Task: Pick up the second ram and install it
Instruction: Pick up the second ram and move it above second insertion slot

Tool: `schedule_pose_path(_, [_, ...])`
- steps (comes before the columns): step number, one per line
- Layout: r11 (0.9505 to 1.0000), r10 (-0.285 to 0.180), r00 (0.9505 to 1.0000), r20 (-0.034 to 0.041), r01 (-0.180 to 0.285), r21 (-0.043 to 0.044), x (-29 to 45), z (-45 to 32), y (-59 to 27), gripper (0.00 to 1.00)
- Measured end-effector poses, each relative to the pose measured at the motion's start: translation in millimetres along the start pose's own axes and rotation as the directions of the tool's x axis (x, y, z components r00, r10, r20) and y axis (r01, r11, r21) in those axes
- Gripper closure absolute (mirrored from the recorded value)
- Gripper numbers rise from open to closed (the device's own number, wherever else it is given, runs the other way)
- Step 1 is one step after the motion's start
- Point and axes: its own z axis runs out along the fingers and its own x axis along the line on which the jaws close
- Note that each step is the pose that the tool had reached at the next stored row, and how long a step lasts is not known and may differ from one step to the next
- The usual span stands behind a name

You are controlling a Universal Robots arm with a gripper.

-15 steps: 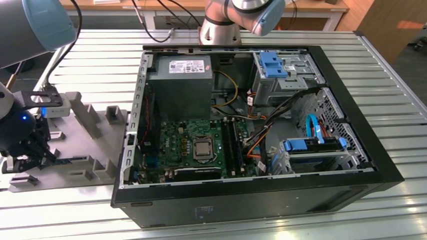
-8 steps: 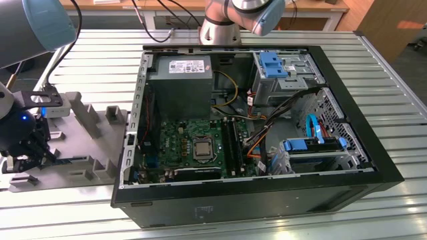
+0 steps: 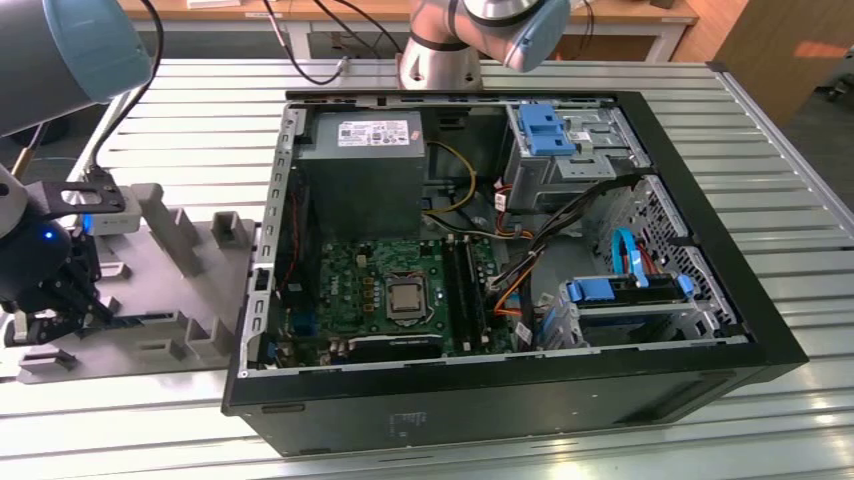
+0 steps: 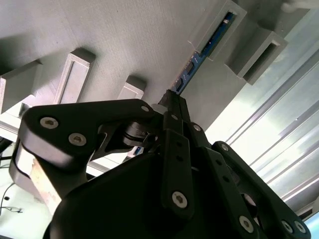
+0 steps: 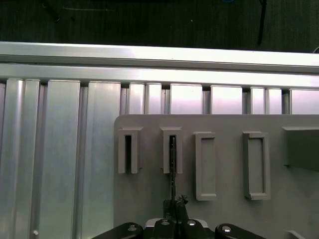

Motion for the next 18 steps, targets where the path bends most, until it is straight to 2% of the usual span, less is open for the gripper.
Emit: schedule_pose_path(18, [1.0,0.0,1.0,-0.0004,0.0,-0.0005,0.0,-3.3,0.1,0.89])
